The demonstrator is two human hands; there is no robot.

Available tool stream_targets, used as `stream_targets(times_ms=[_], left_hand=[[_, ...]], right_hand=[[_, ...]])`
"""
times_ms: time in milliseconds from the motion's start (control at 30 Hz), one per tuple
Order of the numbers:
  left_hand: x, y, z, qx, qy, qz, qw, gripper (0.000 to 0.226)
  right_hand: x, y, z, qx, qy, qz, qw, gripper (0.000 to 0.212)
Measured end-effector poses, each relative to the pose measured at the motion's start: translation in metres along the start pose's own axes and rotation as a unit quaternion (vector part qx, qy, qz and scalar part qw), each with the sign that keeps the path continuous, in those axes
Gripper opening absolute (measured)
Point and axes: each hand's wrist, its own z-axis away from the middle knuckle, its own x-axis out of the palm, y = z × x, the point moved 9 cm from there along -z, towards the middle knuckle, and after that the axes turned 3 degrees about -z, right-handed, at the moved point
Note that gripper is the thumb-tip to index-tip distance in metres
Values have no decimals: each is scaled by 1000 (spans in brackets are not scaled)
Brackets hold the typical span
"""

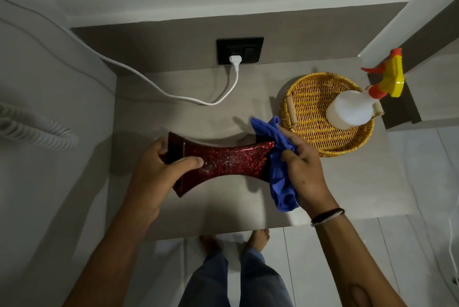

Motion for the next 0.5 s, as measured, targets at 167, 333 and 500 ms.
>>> stream_targets(times_ms=[167,333,500], left_hand=[[6,10,8,31,-93,-99,990,128],[17,19,16,158,-90,-224,958,116],[-2,33,11,193,-18,-243,951,80]], right_hand=[[3,7,-15,73,15,-36,997,64],[11,-19,-14,-20,24,72,997,56],[59,-63,57,-288,-22,205,935,67]])
